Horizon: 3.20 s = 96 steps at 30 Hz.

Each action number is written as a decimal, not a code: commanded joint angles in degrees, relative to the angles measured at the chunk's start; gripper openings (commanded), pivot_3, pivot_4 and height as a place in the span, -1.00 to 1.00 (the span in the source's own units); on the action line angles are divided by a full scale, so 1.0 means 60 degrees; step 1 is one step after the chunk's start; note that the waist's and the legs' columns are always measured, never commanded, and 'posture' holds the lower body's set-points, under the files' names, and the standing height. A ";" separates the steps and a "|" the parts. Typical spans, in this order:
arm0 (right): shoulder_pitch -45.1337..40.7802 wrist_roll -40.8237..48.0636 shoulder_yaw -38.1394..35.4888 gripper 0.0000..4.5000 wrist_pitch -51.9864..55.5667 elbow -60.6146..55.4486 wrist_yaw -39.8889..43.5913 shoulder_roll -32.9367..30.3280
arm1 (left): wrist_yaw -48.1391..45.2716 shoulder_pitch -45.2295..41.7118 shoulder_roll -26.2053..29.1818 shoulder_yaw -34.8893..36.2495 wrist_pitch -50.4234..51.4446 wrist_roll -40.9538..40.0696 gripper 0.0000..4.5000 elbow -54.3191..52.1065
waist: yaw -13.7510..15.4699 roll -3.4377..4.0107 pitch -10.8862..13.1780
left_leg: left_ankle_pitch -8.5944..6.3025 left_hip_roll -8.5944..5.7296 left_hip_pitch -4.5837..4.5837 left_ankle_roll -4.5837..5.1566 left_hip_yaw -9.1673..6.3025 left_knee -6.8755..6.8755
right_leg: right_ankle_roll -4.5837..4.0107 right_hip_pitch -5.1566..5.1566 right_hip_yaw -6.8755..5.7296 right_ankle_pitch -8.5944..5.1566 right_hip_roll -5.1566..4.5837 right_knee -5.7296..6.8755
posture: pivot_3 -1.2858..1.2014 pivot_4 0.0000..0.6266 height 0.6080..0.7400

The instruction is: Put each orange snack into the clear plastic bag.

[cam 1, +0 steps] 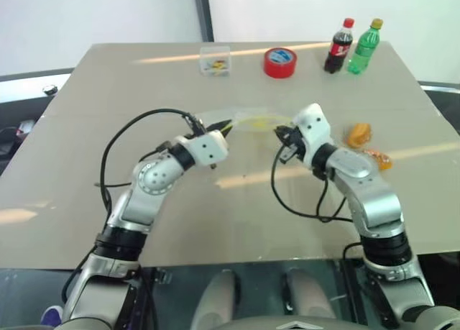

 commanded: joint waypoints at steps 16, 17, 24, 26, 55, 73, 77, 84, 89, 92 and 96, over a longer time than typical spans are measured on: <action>-0.0793 0.1757 -0.0910 -0.98 0.0818 0.0496 -0.0829 0.0931 | 0.0161 0.0322 0.0174 0.0126 -0.0759 0.0085 -1.00 -0.0545 | -0.0006 0.0002 0.0001 | 0.0000 -0.0001 0.0000 0.0000 -0.0002 -0.0003 | 0.0000 -0.0002 -0.0001 0.0000 0.0000 0.0000 | 0.03 -0.52 1.00; -0.0828 0.1965 -0.1103 -0.98 0.0975 0.0452 -0.0873 0.1017 | 0.0155 0.0328 0.0173 0.0133 -0.0732 0.0089 -1.00 -0.0559 | -0.0006 0.0002 0.0001 | 0.0000 0.0000 0.0000 0.0000 -0.0002 -0.0003 | 0.0000 -0.0002 -0.0002 0.0000 0.0000 0.0000 | 0.03 -0.52 1.00; -0.0983 0.3098 -0.1838 -0.98 0.1808 0.0188 -0.1143 0.1362 | 0.0109 0.0368 0.0194 0.0111 -0.0832 0.0147 -1.00 -0.0590 | -0.0006 0.0003 0.0002 | 0.0000 0.0000 0.0000 0.0000 -0.0002 -0.0004 | 0.0000 -0.0002 -0.0001 0.0000 0.0000 0.0000 | 0.03 -0.52 1.00; -0.1036 0.3261 -0.1896 -0.98 0.1899 0.0193 -0.1231 0.1356 | 0.0070 0.0395 0.0253 0.0081 -0.0962 0.0197 -1.00 -0.0561 | -0.0007 0.0003 0.0002 | 0.0000 0.0001 0.0000 0.0000 -0.0002 -0.0004 | 0.0000 -0.0002 -0.0001 0.0000 0.0000 0.0000 | 0.03 -0.52 1.00; -0.1112 -0.3732 0.3868 -0.98 -0.7196 0.3860 -0.1669 -0.2433 | -0.0501 0.0703 0.0378 -0.0027 -0.1967 -0.0412 -1.00 -0.0405 | -0.0046 0.0006 0.0004 | 0.0000 -0.0003 0.0001 -0.0001 0.0008 -0.0006 | 0.0001 -0.0005 -0.0001 -0.0001 0.0003 -0.0005 | 0.03 -0.52 1.00; -0.1176 -0.5092 0.2857 0.97 -0.7999 0.4014 -0.1321 -0.2719 | -0.0085 0.0447 0.0013 0.0337 -0.1130 -0.0560 -1.00 0.0290 | 0.0016 0.0005 0.0004 | 0.0000 0.0000 0.0002 -0.0001 0.0012 -0.0007 | 0.0000 -0.0004 0.0006 0.0000 0.0005 -0.0005 | 0.03 -0.52 1.00; -0.0386 -0.3980 0.1833 0.97 -0.7100 0.2375 -0.0220 -0.3065 | 0.0159 0.0089 -0.0235 0.0424 -0.0736 -0.0584 -1.00 0.0705 | 0.0035 0.0004 0.0004 | 0.0000 -0.0003 -0.0001 0.0000 0.0008 -0.0003 | 0.0001 0.0000 0.0003 0.0000 0.0004 -0.0007 | 0.03 -0.52 1.00; 0.1460 -0.2206 -0.0727 0.97 -0.3980 -0.0093 0.1127 -0.3837 | 0.0393 -0.0620 -0.0543 0.0400 -0.0761 -0.0530 -1.00 0.1458 | 0.0106 0.0004 0.0004 | 0.0000 -0.0004 -0.0011 0.0001 -0.0003 0.0004 | 0.0001 0.0004 -0.0006 -0.0001 -0.0001 -0.0008 | 0.03 -0.52 1.00; 0.2937 -0.1612 -0.2310 0.97 -0.3840 0.0035 0.1909 -0.5332 | 0.0379 -0.0770 -0.0615 0.0334 -0.0949 -0.0529 -1.00 0.1710 | 0.0251 0.0004 0.0006 | -0.0001 -0.0008 -0.0001 0.0002 -0.0003 0.0006 | 0.0001 0.0015 -0.0010 -0.0001 -0.0003 -0.0010 | 0.03 -0.52 1.00; 0.3446 -0.1195 -0.2757 0.97 -0.4342 0.0536 0.2447 -0.6058 | 0.0364 -0.0813 -0.0649 0.0292 -0.1054 -0.0515 -1.00 0.1795 | 0.0215 0.0003 0.0006 | -0.0001 -0.0005 0.0001 0.0002 0.0005 0.0004 | 0.0001 0.0017 -0.0004 -0.0001 -0.0001 -0.0010 | 0.03 -0.52 1.00; 0.3043 -0.0590 -0.2990 0.97 -0.4338 0.1787 0.2693 -0.6281 | 0.0367 -0.0829 -0.0683 0.0228 -0.1149 -0.0500 -1.00 0.1831 | 0.0174 0.0002 0.0007 | 0.0000 -0.0001 0.0021 0.0002 0.0025 0.0008 | 0.0003 0.0027 0.0010 0.0000 0.0000 -0.0004 | 0.03 -0.52 1.00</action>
